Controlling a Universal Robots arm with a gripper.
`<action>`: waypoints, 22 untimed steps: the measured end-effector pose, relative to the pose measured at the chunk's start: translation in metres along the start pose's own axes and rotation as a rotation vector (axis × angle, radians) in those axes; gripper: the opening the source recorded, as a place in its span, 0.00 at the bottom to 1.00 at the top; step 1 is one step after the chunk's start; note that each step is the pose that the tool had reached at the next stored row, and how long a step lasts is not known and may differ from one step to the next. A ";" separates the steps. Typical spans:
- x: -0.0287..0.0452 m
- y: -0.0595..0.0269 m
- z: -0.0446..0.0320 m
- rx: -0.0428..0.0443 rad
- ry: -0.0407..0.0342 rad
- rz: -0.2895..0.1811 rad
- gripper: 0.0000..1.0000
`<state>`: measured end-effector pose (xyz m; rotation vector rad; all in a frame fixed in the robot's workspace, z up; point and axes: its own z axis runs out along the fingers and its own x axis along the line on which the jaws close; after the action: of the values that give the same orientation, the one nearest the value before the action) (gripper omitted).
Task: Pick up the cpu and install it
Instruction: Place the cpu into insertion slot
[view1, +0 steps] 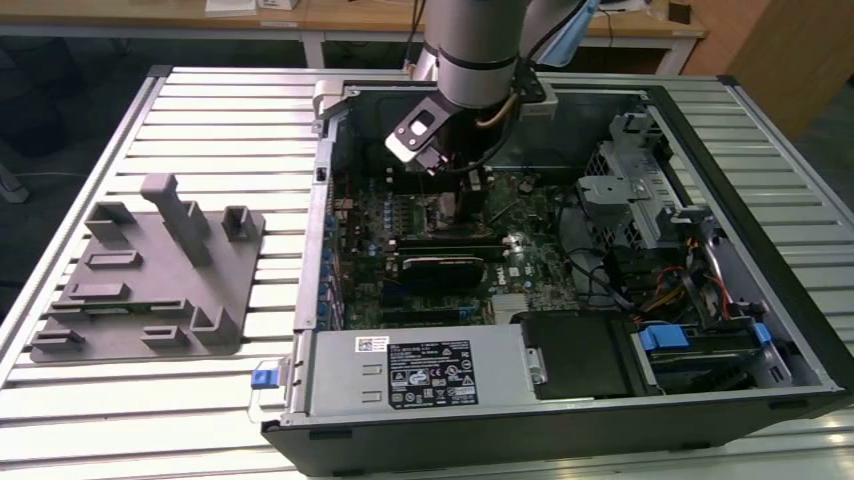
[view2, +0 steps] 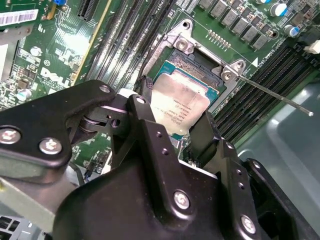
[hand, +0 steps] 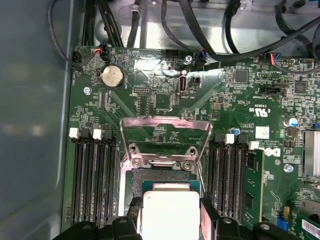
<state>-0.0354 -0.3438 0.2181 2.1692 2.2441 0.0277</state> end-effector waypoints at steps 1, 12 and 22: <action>0.0002 0.0000 0.0008 0.0002 0.0000 0.000 0.55; 0.0027 -0.0001 0.0081 0.0027 0.0004 -0.011 0.55; 0.0028 -0.0003 0.0146 0.0039 0.0005 -0.010 0.55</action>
<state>-0.0354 -0.3410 0.2036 2.1596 2.2574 0.0237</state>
